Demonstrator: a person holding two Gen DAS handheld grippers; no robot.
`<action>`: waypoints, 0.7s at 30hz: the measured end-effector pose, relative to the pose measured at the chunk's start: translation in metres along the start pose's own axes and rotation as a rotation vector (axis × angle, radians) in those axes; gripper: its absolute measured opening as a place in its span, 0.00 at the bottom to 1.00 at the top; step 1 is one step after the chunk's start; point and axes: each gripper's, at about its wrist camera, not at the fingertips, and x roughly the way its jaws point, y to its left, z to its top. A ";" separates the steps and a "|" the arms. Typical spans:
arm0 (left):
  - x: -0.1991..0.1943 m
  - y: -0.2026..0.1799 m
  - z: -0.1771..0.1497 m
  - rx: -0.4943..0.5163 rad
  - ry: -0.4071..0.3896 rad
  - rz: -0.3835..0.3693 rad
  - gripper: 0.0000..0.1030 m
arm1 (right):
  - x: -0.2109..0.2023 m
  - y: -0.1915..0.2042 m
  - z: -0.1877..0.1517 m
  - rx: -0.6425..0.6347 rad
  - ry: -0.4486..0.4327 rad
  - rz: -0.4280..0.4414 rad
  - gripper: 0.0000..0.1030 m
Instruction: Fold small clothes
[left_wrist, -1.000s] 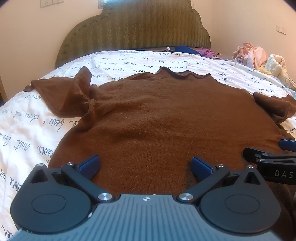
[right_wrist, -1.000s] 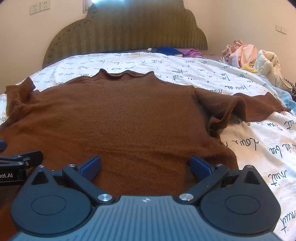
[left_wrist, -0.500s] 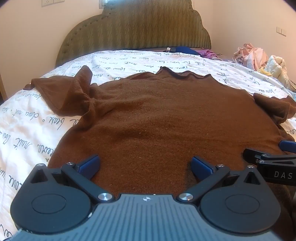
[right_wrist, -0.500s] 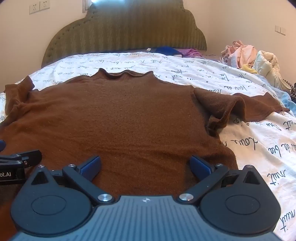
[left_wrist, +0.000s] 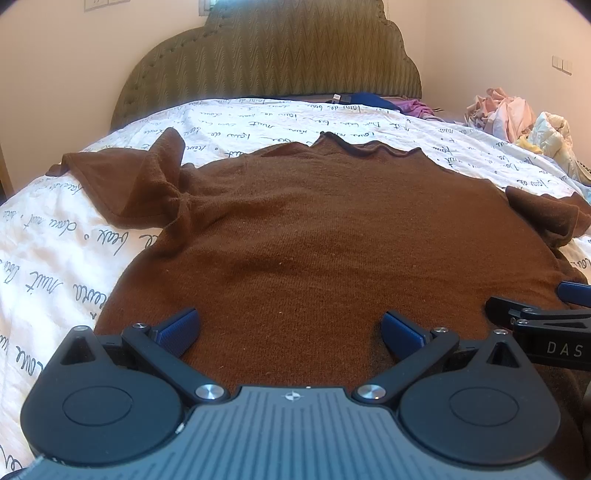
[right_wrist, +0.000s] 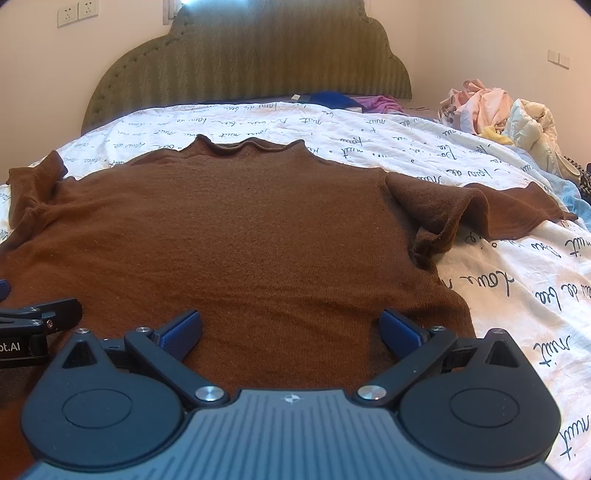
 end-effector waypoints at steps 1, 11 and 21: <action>0.000 0.000 0.000 0.001 0.001 0.000 1.00 | 0.000 0.000 0.000 0.000 0.000 0.001 1.00; 0.001 0.000 -0.001 0.005 0.003 0.004 1.00 | 0.000 0.000 0.000 0.004 0.002 0.003 1.00; 0.001 0.001 -0.001 0.005 0.004 0.004 1.00 | 0.000 0.000 0.000 -0.001 0.003 0.000 1.00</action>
